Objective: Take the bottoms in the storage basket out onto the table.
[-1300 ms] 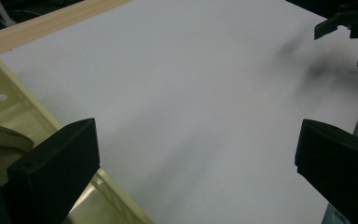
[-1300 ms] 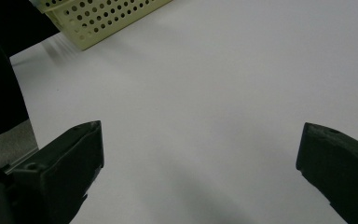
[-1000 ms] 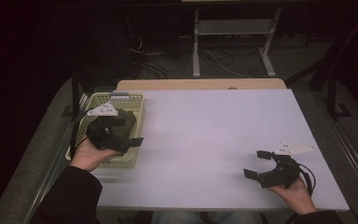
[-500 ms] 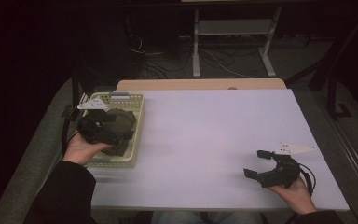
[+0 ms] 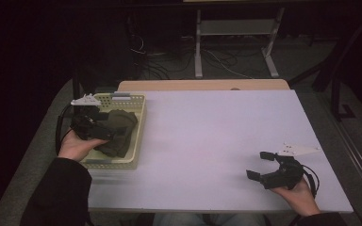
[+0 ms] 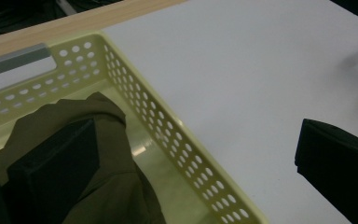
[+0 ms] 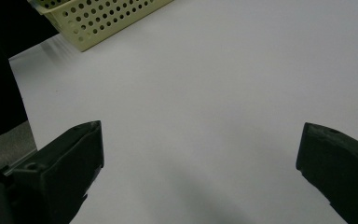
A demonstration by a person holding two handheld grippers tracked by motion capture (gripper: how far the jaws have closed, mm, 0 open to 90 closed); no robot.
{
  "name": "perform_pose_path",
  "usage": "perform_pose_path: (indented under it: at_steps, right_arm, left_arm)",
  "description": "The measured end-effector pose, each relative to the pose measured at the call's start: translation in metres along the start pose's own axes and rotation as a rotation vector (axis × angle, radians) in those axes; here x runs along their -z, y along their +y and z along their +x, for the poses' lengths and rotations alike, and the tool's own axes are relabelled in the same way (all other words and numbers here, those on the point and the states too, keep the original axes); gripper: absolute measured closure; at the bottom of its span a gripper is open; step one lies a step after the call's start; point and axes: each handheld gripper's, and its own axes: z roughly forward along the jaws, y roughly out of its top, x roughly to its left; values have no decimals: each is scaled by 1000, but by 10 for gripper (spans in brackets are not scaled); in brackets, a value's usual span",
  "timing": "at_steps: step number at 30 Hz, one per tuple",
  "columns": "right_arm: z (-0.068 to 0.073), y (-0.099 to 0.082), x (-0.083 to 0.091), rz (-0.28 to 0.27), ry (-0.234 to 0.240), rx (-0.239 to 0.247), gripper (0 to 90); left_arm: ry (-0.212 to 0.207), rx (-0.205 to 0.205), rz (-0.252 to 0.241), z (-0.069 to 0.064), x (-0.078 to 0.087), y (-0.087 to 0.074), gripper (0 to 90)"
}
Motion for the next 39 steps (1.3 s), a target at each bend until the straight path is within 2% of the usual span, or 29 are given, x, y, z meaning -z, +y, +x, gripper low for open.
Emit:
perform_pose_path:
  at_steps: [22,33,39]
  right_arm:
    - [0,0,0,-2,3,-1,2]
    - [0,0,0,3,5,1,2]
    - [-1,0,0,4,4,2,3]
  left_arm:
    - [76,54,47,31,-10,-7,0]
    - [126,105,75,52,-16,-16,0]
    - [136,139,73,62,-18,-21,0]
